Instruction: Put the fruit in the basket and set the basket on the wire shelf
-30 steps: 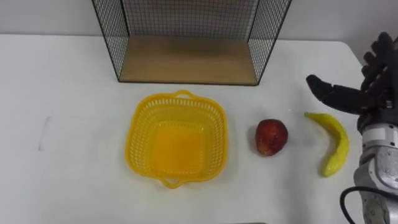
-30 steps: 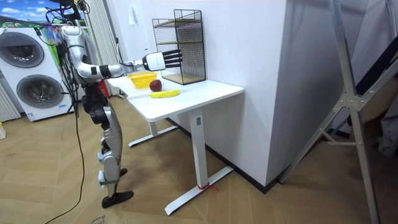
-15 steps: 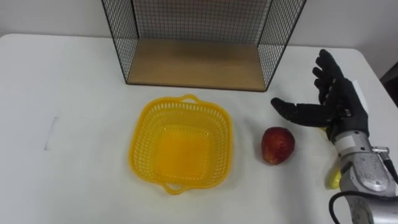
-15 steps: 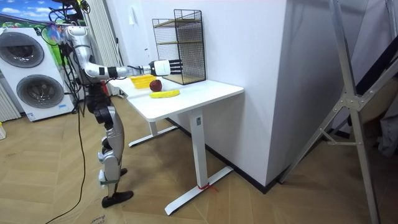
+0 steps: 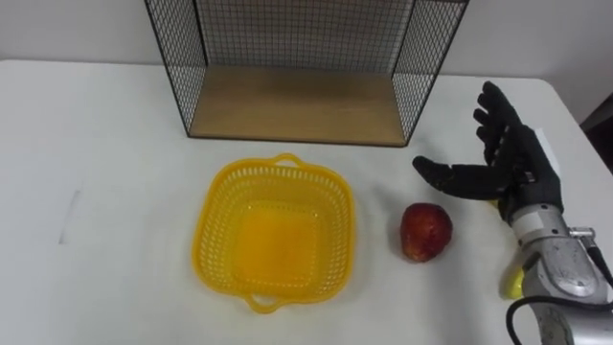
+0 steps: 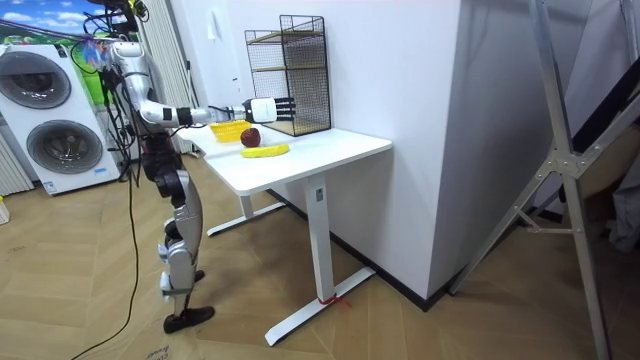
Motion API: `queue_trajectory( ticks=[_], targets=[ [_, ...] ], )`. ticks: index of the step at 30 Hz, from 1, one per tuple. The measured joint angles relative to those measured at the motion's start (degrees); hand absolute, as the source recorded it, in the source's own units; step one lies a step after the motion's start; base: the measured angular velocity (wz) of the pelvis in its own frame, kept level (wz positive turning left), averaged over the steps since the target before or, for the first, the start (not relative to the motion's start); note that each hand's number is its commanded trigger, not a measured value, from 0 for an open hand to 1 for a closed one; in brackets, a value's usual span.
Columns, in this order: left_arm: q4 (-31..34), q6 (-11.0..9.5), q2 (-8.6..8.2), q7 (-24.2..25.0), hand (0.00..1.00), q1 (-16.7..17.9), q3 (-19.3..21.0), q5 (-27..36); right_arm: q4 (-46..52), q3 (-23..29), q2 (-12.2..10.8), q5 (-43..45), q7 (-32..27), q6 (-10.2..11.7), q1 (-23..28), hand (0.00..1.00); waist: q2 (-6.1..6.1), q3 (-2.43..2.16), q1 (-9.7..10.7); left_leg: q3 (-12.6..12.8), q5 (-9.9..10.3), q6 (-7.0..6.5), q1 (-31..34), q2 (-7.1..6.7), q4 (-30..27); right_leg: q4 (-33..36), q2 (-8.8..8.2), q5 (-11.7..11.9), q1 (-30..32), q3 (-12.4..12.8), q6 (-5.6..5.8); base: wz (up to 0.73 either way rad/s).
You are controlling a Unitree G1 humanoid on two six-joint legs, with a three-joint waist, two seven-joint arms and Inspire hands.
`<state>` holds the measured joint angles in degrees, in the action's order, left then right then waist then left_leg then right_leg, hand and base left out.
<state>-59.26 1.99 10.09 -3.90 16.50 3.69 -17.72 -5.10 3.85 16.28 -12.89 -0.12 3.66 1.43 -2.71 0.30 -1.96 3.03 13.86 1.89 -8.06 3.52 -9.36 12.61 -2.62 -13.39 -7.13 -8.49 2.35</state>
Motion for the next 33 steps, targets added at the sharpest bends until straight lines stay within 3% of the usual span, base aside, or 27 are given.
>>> queue_trajectory(
  ticks=[1, 2, 3, 4, 5, 6, 7, 9, 10, 15, 19, 33],
  targets=[
    [0.1, 0.0, 0.03, 0.0, 0.00, 0.0, -0.3, -0.1, -0.1, -0.7, -0.1, 0.3, 0.1, 0.0, 0.2, 0.00, 0.51, 0.21, -0.1, -3.2, 0.0, 0.04, -0.4, 0.56, 0.1, 3.1, 0.27, 0.0, 1.2, -1.4, 0.00, -0.12],
    [0.1, 0.0, 0.06, 0.0, 0.00, -0.1, -0.5, -0.4, -0.3, -1.1, -0.2, 0.3, 0.1, 0.0, 0.4, 0.00, 0.81, 0.27, -0.1, -4.7, 0.0, 0.05, -0.7, 0.88, 0.2, 5.3, 0.36, 0.0, 2.1, -2.0, -0.01, -0.14],
    [0.0, 0.0, 0.12, 0.1, 0.00, -0.7, -0.6, -0.6, -0.6, -1.8, -0.3, 0.4, 0.3, 0.0, 0.8, 0.00, 1.69, 0.61, -0.1, -7.8, -0.1, -0.03, -1.2, 2.16, 0.2, 9.3, 1.07, -1.7, 4.8, -1.7, -0.60, -0.39],
    [-0.1, -0.5, 0.75, 0.0, 0.00, -0.9, 0.1, -1.0, -0.4, -3.0, -0.9, 0.9, 0.5, 0.0, 0.8, 0.00, 1.27, 0.44, -0.4, -10.5, -0.1, 0.06, -0.5, 3.14, 0.1, 4.3, 3.94, -1.5, 8.2, 2.5, -2.83, -0.57],
    [-0.2, -0.7, 1.14, 0.1, 0.00, -0.7, 0.9, -1.5, 0.0, -3.8, -1.2, 1.2, 0.7, 0.0, 0.6, 0.00, 0.48, 0.28, -0.6, -9.7, 0.1, 0.45, 0.3, 3.09, -0.4, -0.1, 4.30, 2.4, 9.5, 3.4, -3.77, -0.38],
    [-0.7, -0.4, 0.69, 0.4, 0.00, -0.4, 1.7, -2.2, 0.1, -4.4, -1.3, 1.9, 0.8, 0.0, 1.2, 0.00, 0.63, -0.02, 1.0, -6.6, 1.0, 2.69, 1.6, 4.04, -1.2, -0.8, 4.78, 5.2, 8.5, 0.4, -5.18, 0.00],
    [-0.6, -0.2, 0.38, 0.9, 0.00, -0.7, 1.6, -2.4, -0.2, -4.4, -1.2, 2.0, 0.7, -0.1, 2.0, 0.00, 0.67, -0.03, 1.7, -2.2, 1.0, 2.80, 1.5, 4.39, -1.3, -1.2, 4.75, 5.2, 7.8, 0.4, -5.22, 0.26],
    [0.3, 0.0, 0.29, 1.3, 0.00, -0.9, 0.6, -2.4, -0.5, -4.3, -1.2, 2.0, 0.8, -0.1, 2.6, 0.00, 0.72, 0.03, 1.7, 1.7, 0.9, 2.74, 1.7, 4.55, -0.6, -1.2, 4.78, 5.2, 6.9, 1.2, -5.22, 0.20],
    [0.7, 0.2, 0.27, 1.3, 0.00, -1.1, 0.2, -2.3, -0.4, -4.6, -1.5, 1.9, 1.7, -0.1, 2.7, 0.00, 0.88, -0.17, 1.7, 2.5, 0.7, 2.69, 1.4, 4.41, -0.2, -1.2, 4.85, 5.2, 6.7, 1.3, -5.14, 0.17],
    [-0.1, 0.5, 0.30, 1.3, 0.00, -1.4, -0.7, -2.0, 0.2, -6.2, -1.8, 2.2, 5.7, 0.0, 2.7, 0.00, 0.86, -0.35, -0.1, 3.2, 0.3, 2.02, 0.9, 2.77, -0.1, -2.3, 4.27, 5.8, 6.0, 0.5, -4.12, 0.01],
    [-1.3, 0.5, 0.24, 2.0, 0.00, -1.2, -0.7, -2.0, 1.9, -8.3, -2.0, 2.2, 9.6, 0.0, 3.4, 0.00, 0.83, -0.44, -0.2, 4.0, 0.0, 1.16, 1.6, 1.92, -0.4, -1.7, 3.32, 5.5, 6.7, 0.5, -3.45, 0.02],
    [-3.8, 0.5, 0.01, 2.3, 0.00, -2.3, -1.8, -2.0, 3.3, -8.8, -3.7, 2.0, 13.8, 0.0, 5.4, 0.00, 1.71, -0.66, 0.3, 4.3, -0.3, 0.66, 2.6, 1.64, -1.3, -0.5, 2.82, 5.4, 7.5, 0.3, -3.33, 0.02]
  ],
)
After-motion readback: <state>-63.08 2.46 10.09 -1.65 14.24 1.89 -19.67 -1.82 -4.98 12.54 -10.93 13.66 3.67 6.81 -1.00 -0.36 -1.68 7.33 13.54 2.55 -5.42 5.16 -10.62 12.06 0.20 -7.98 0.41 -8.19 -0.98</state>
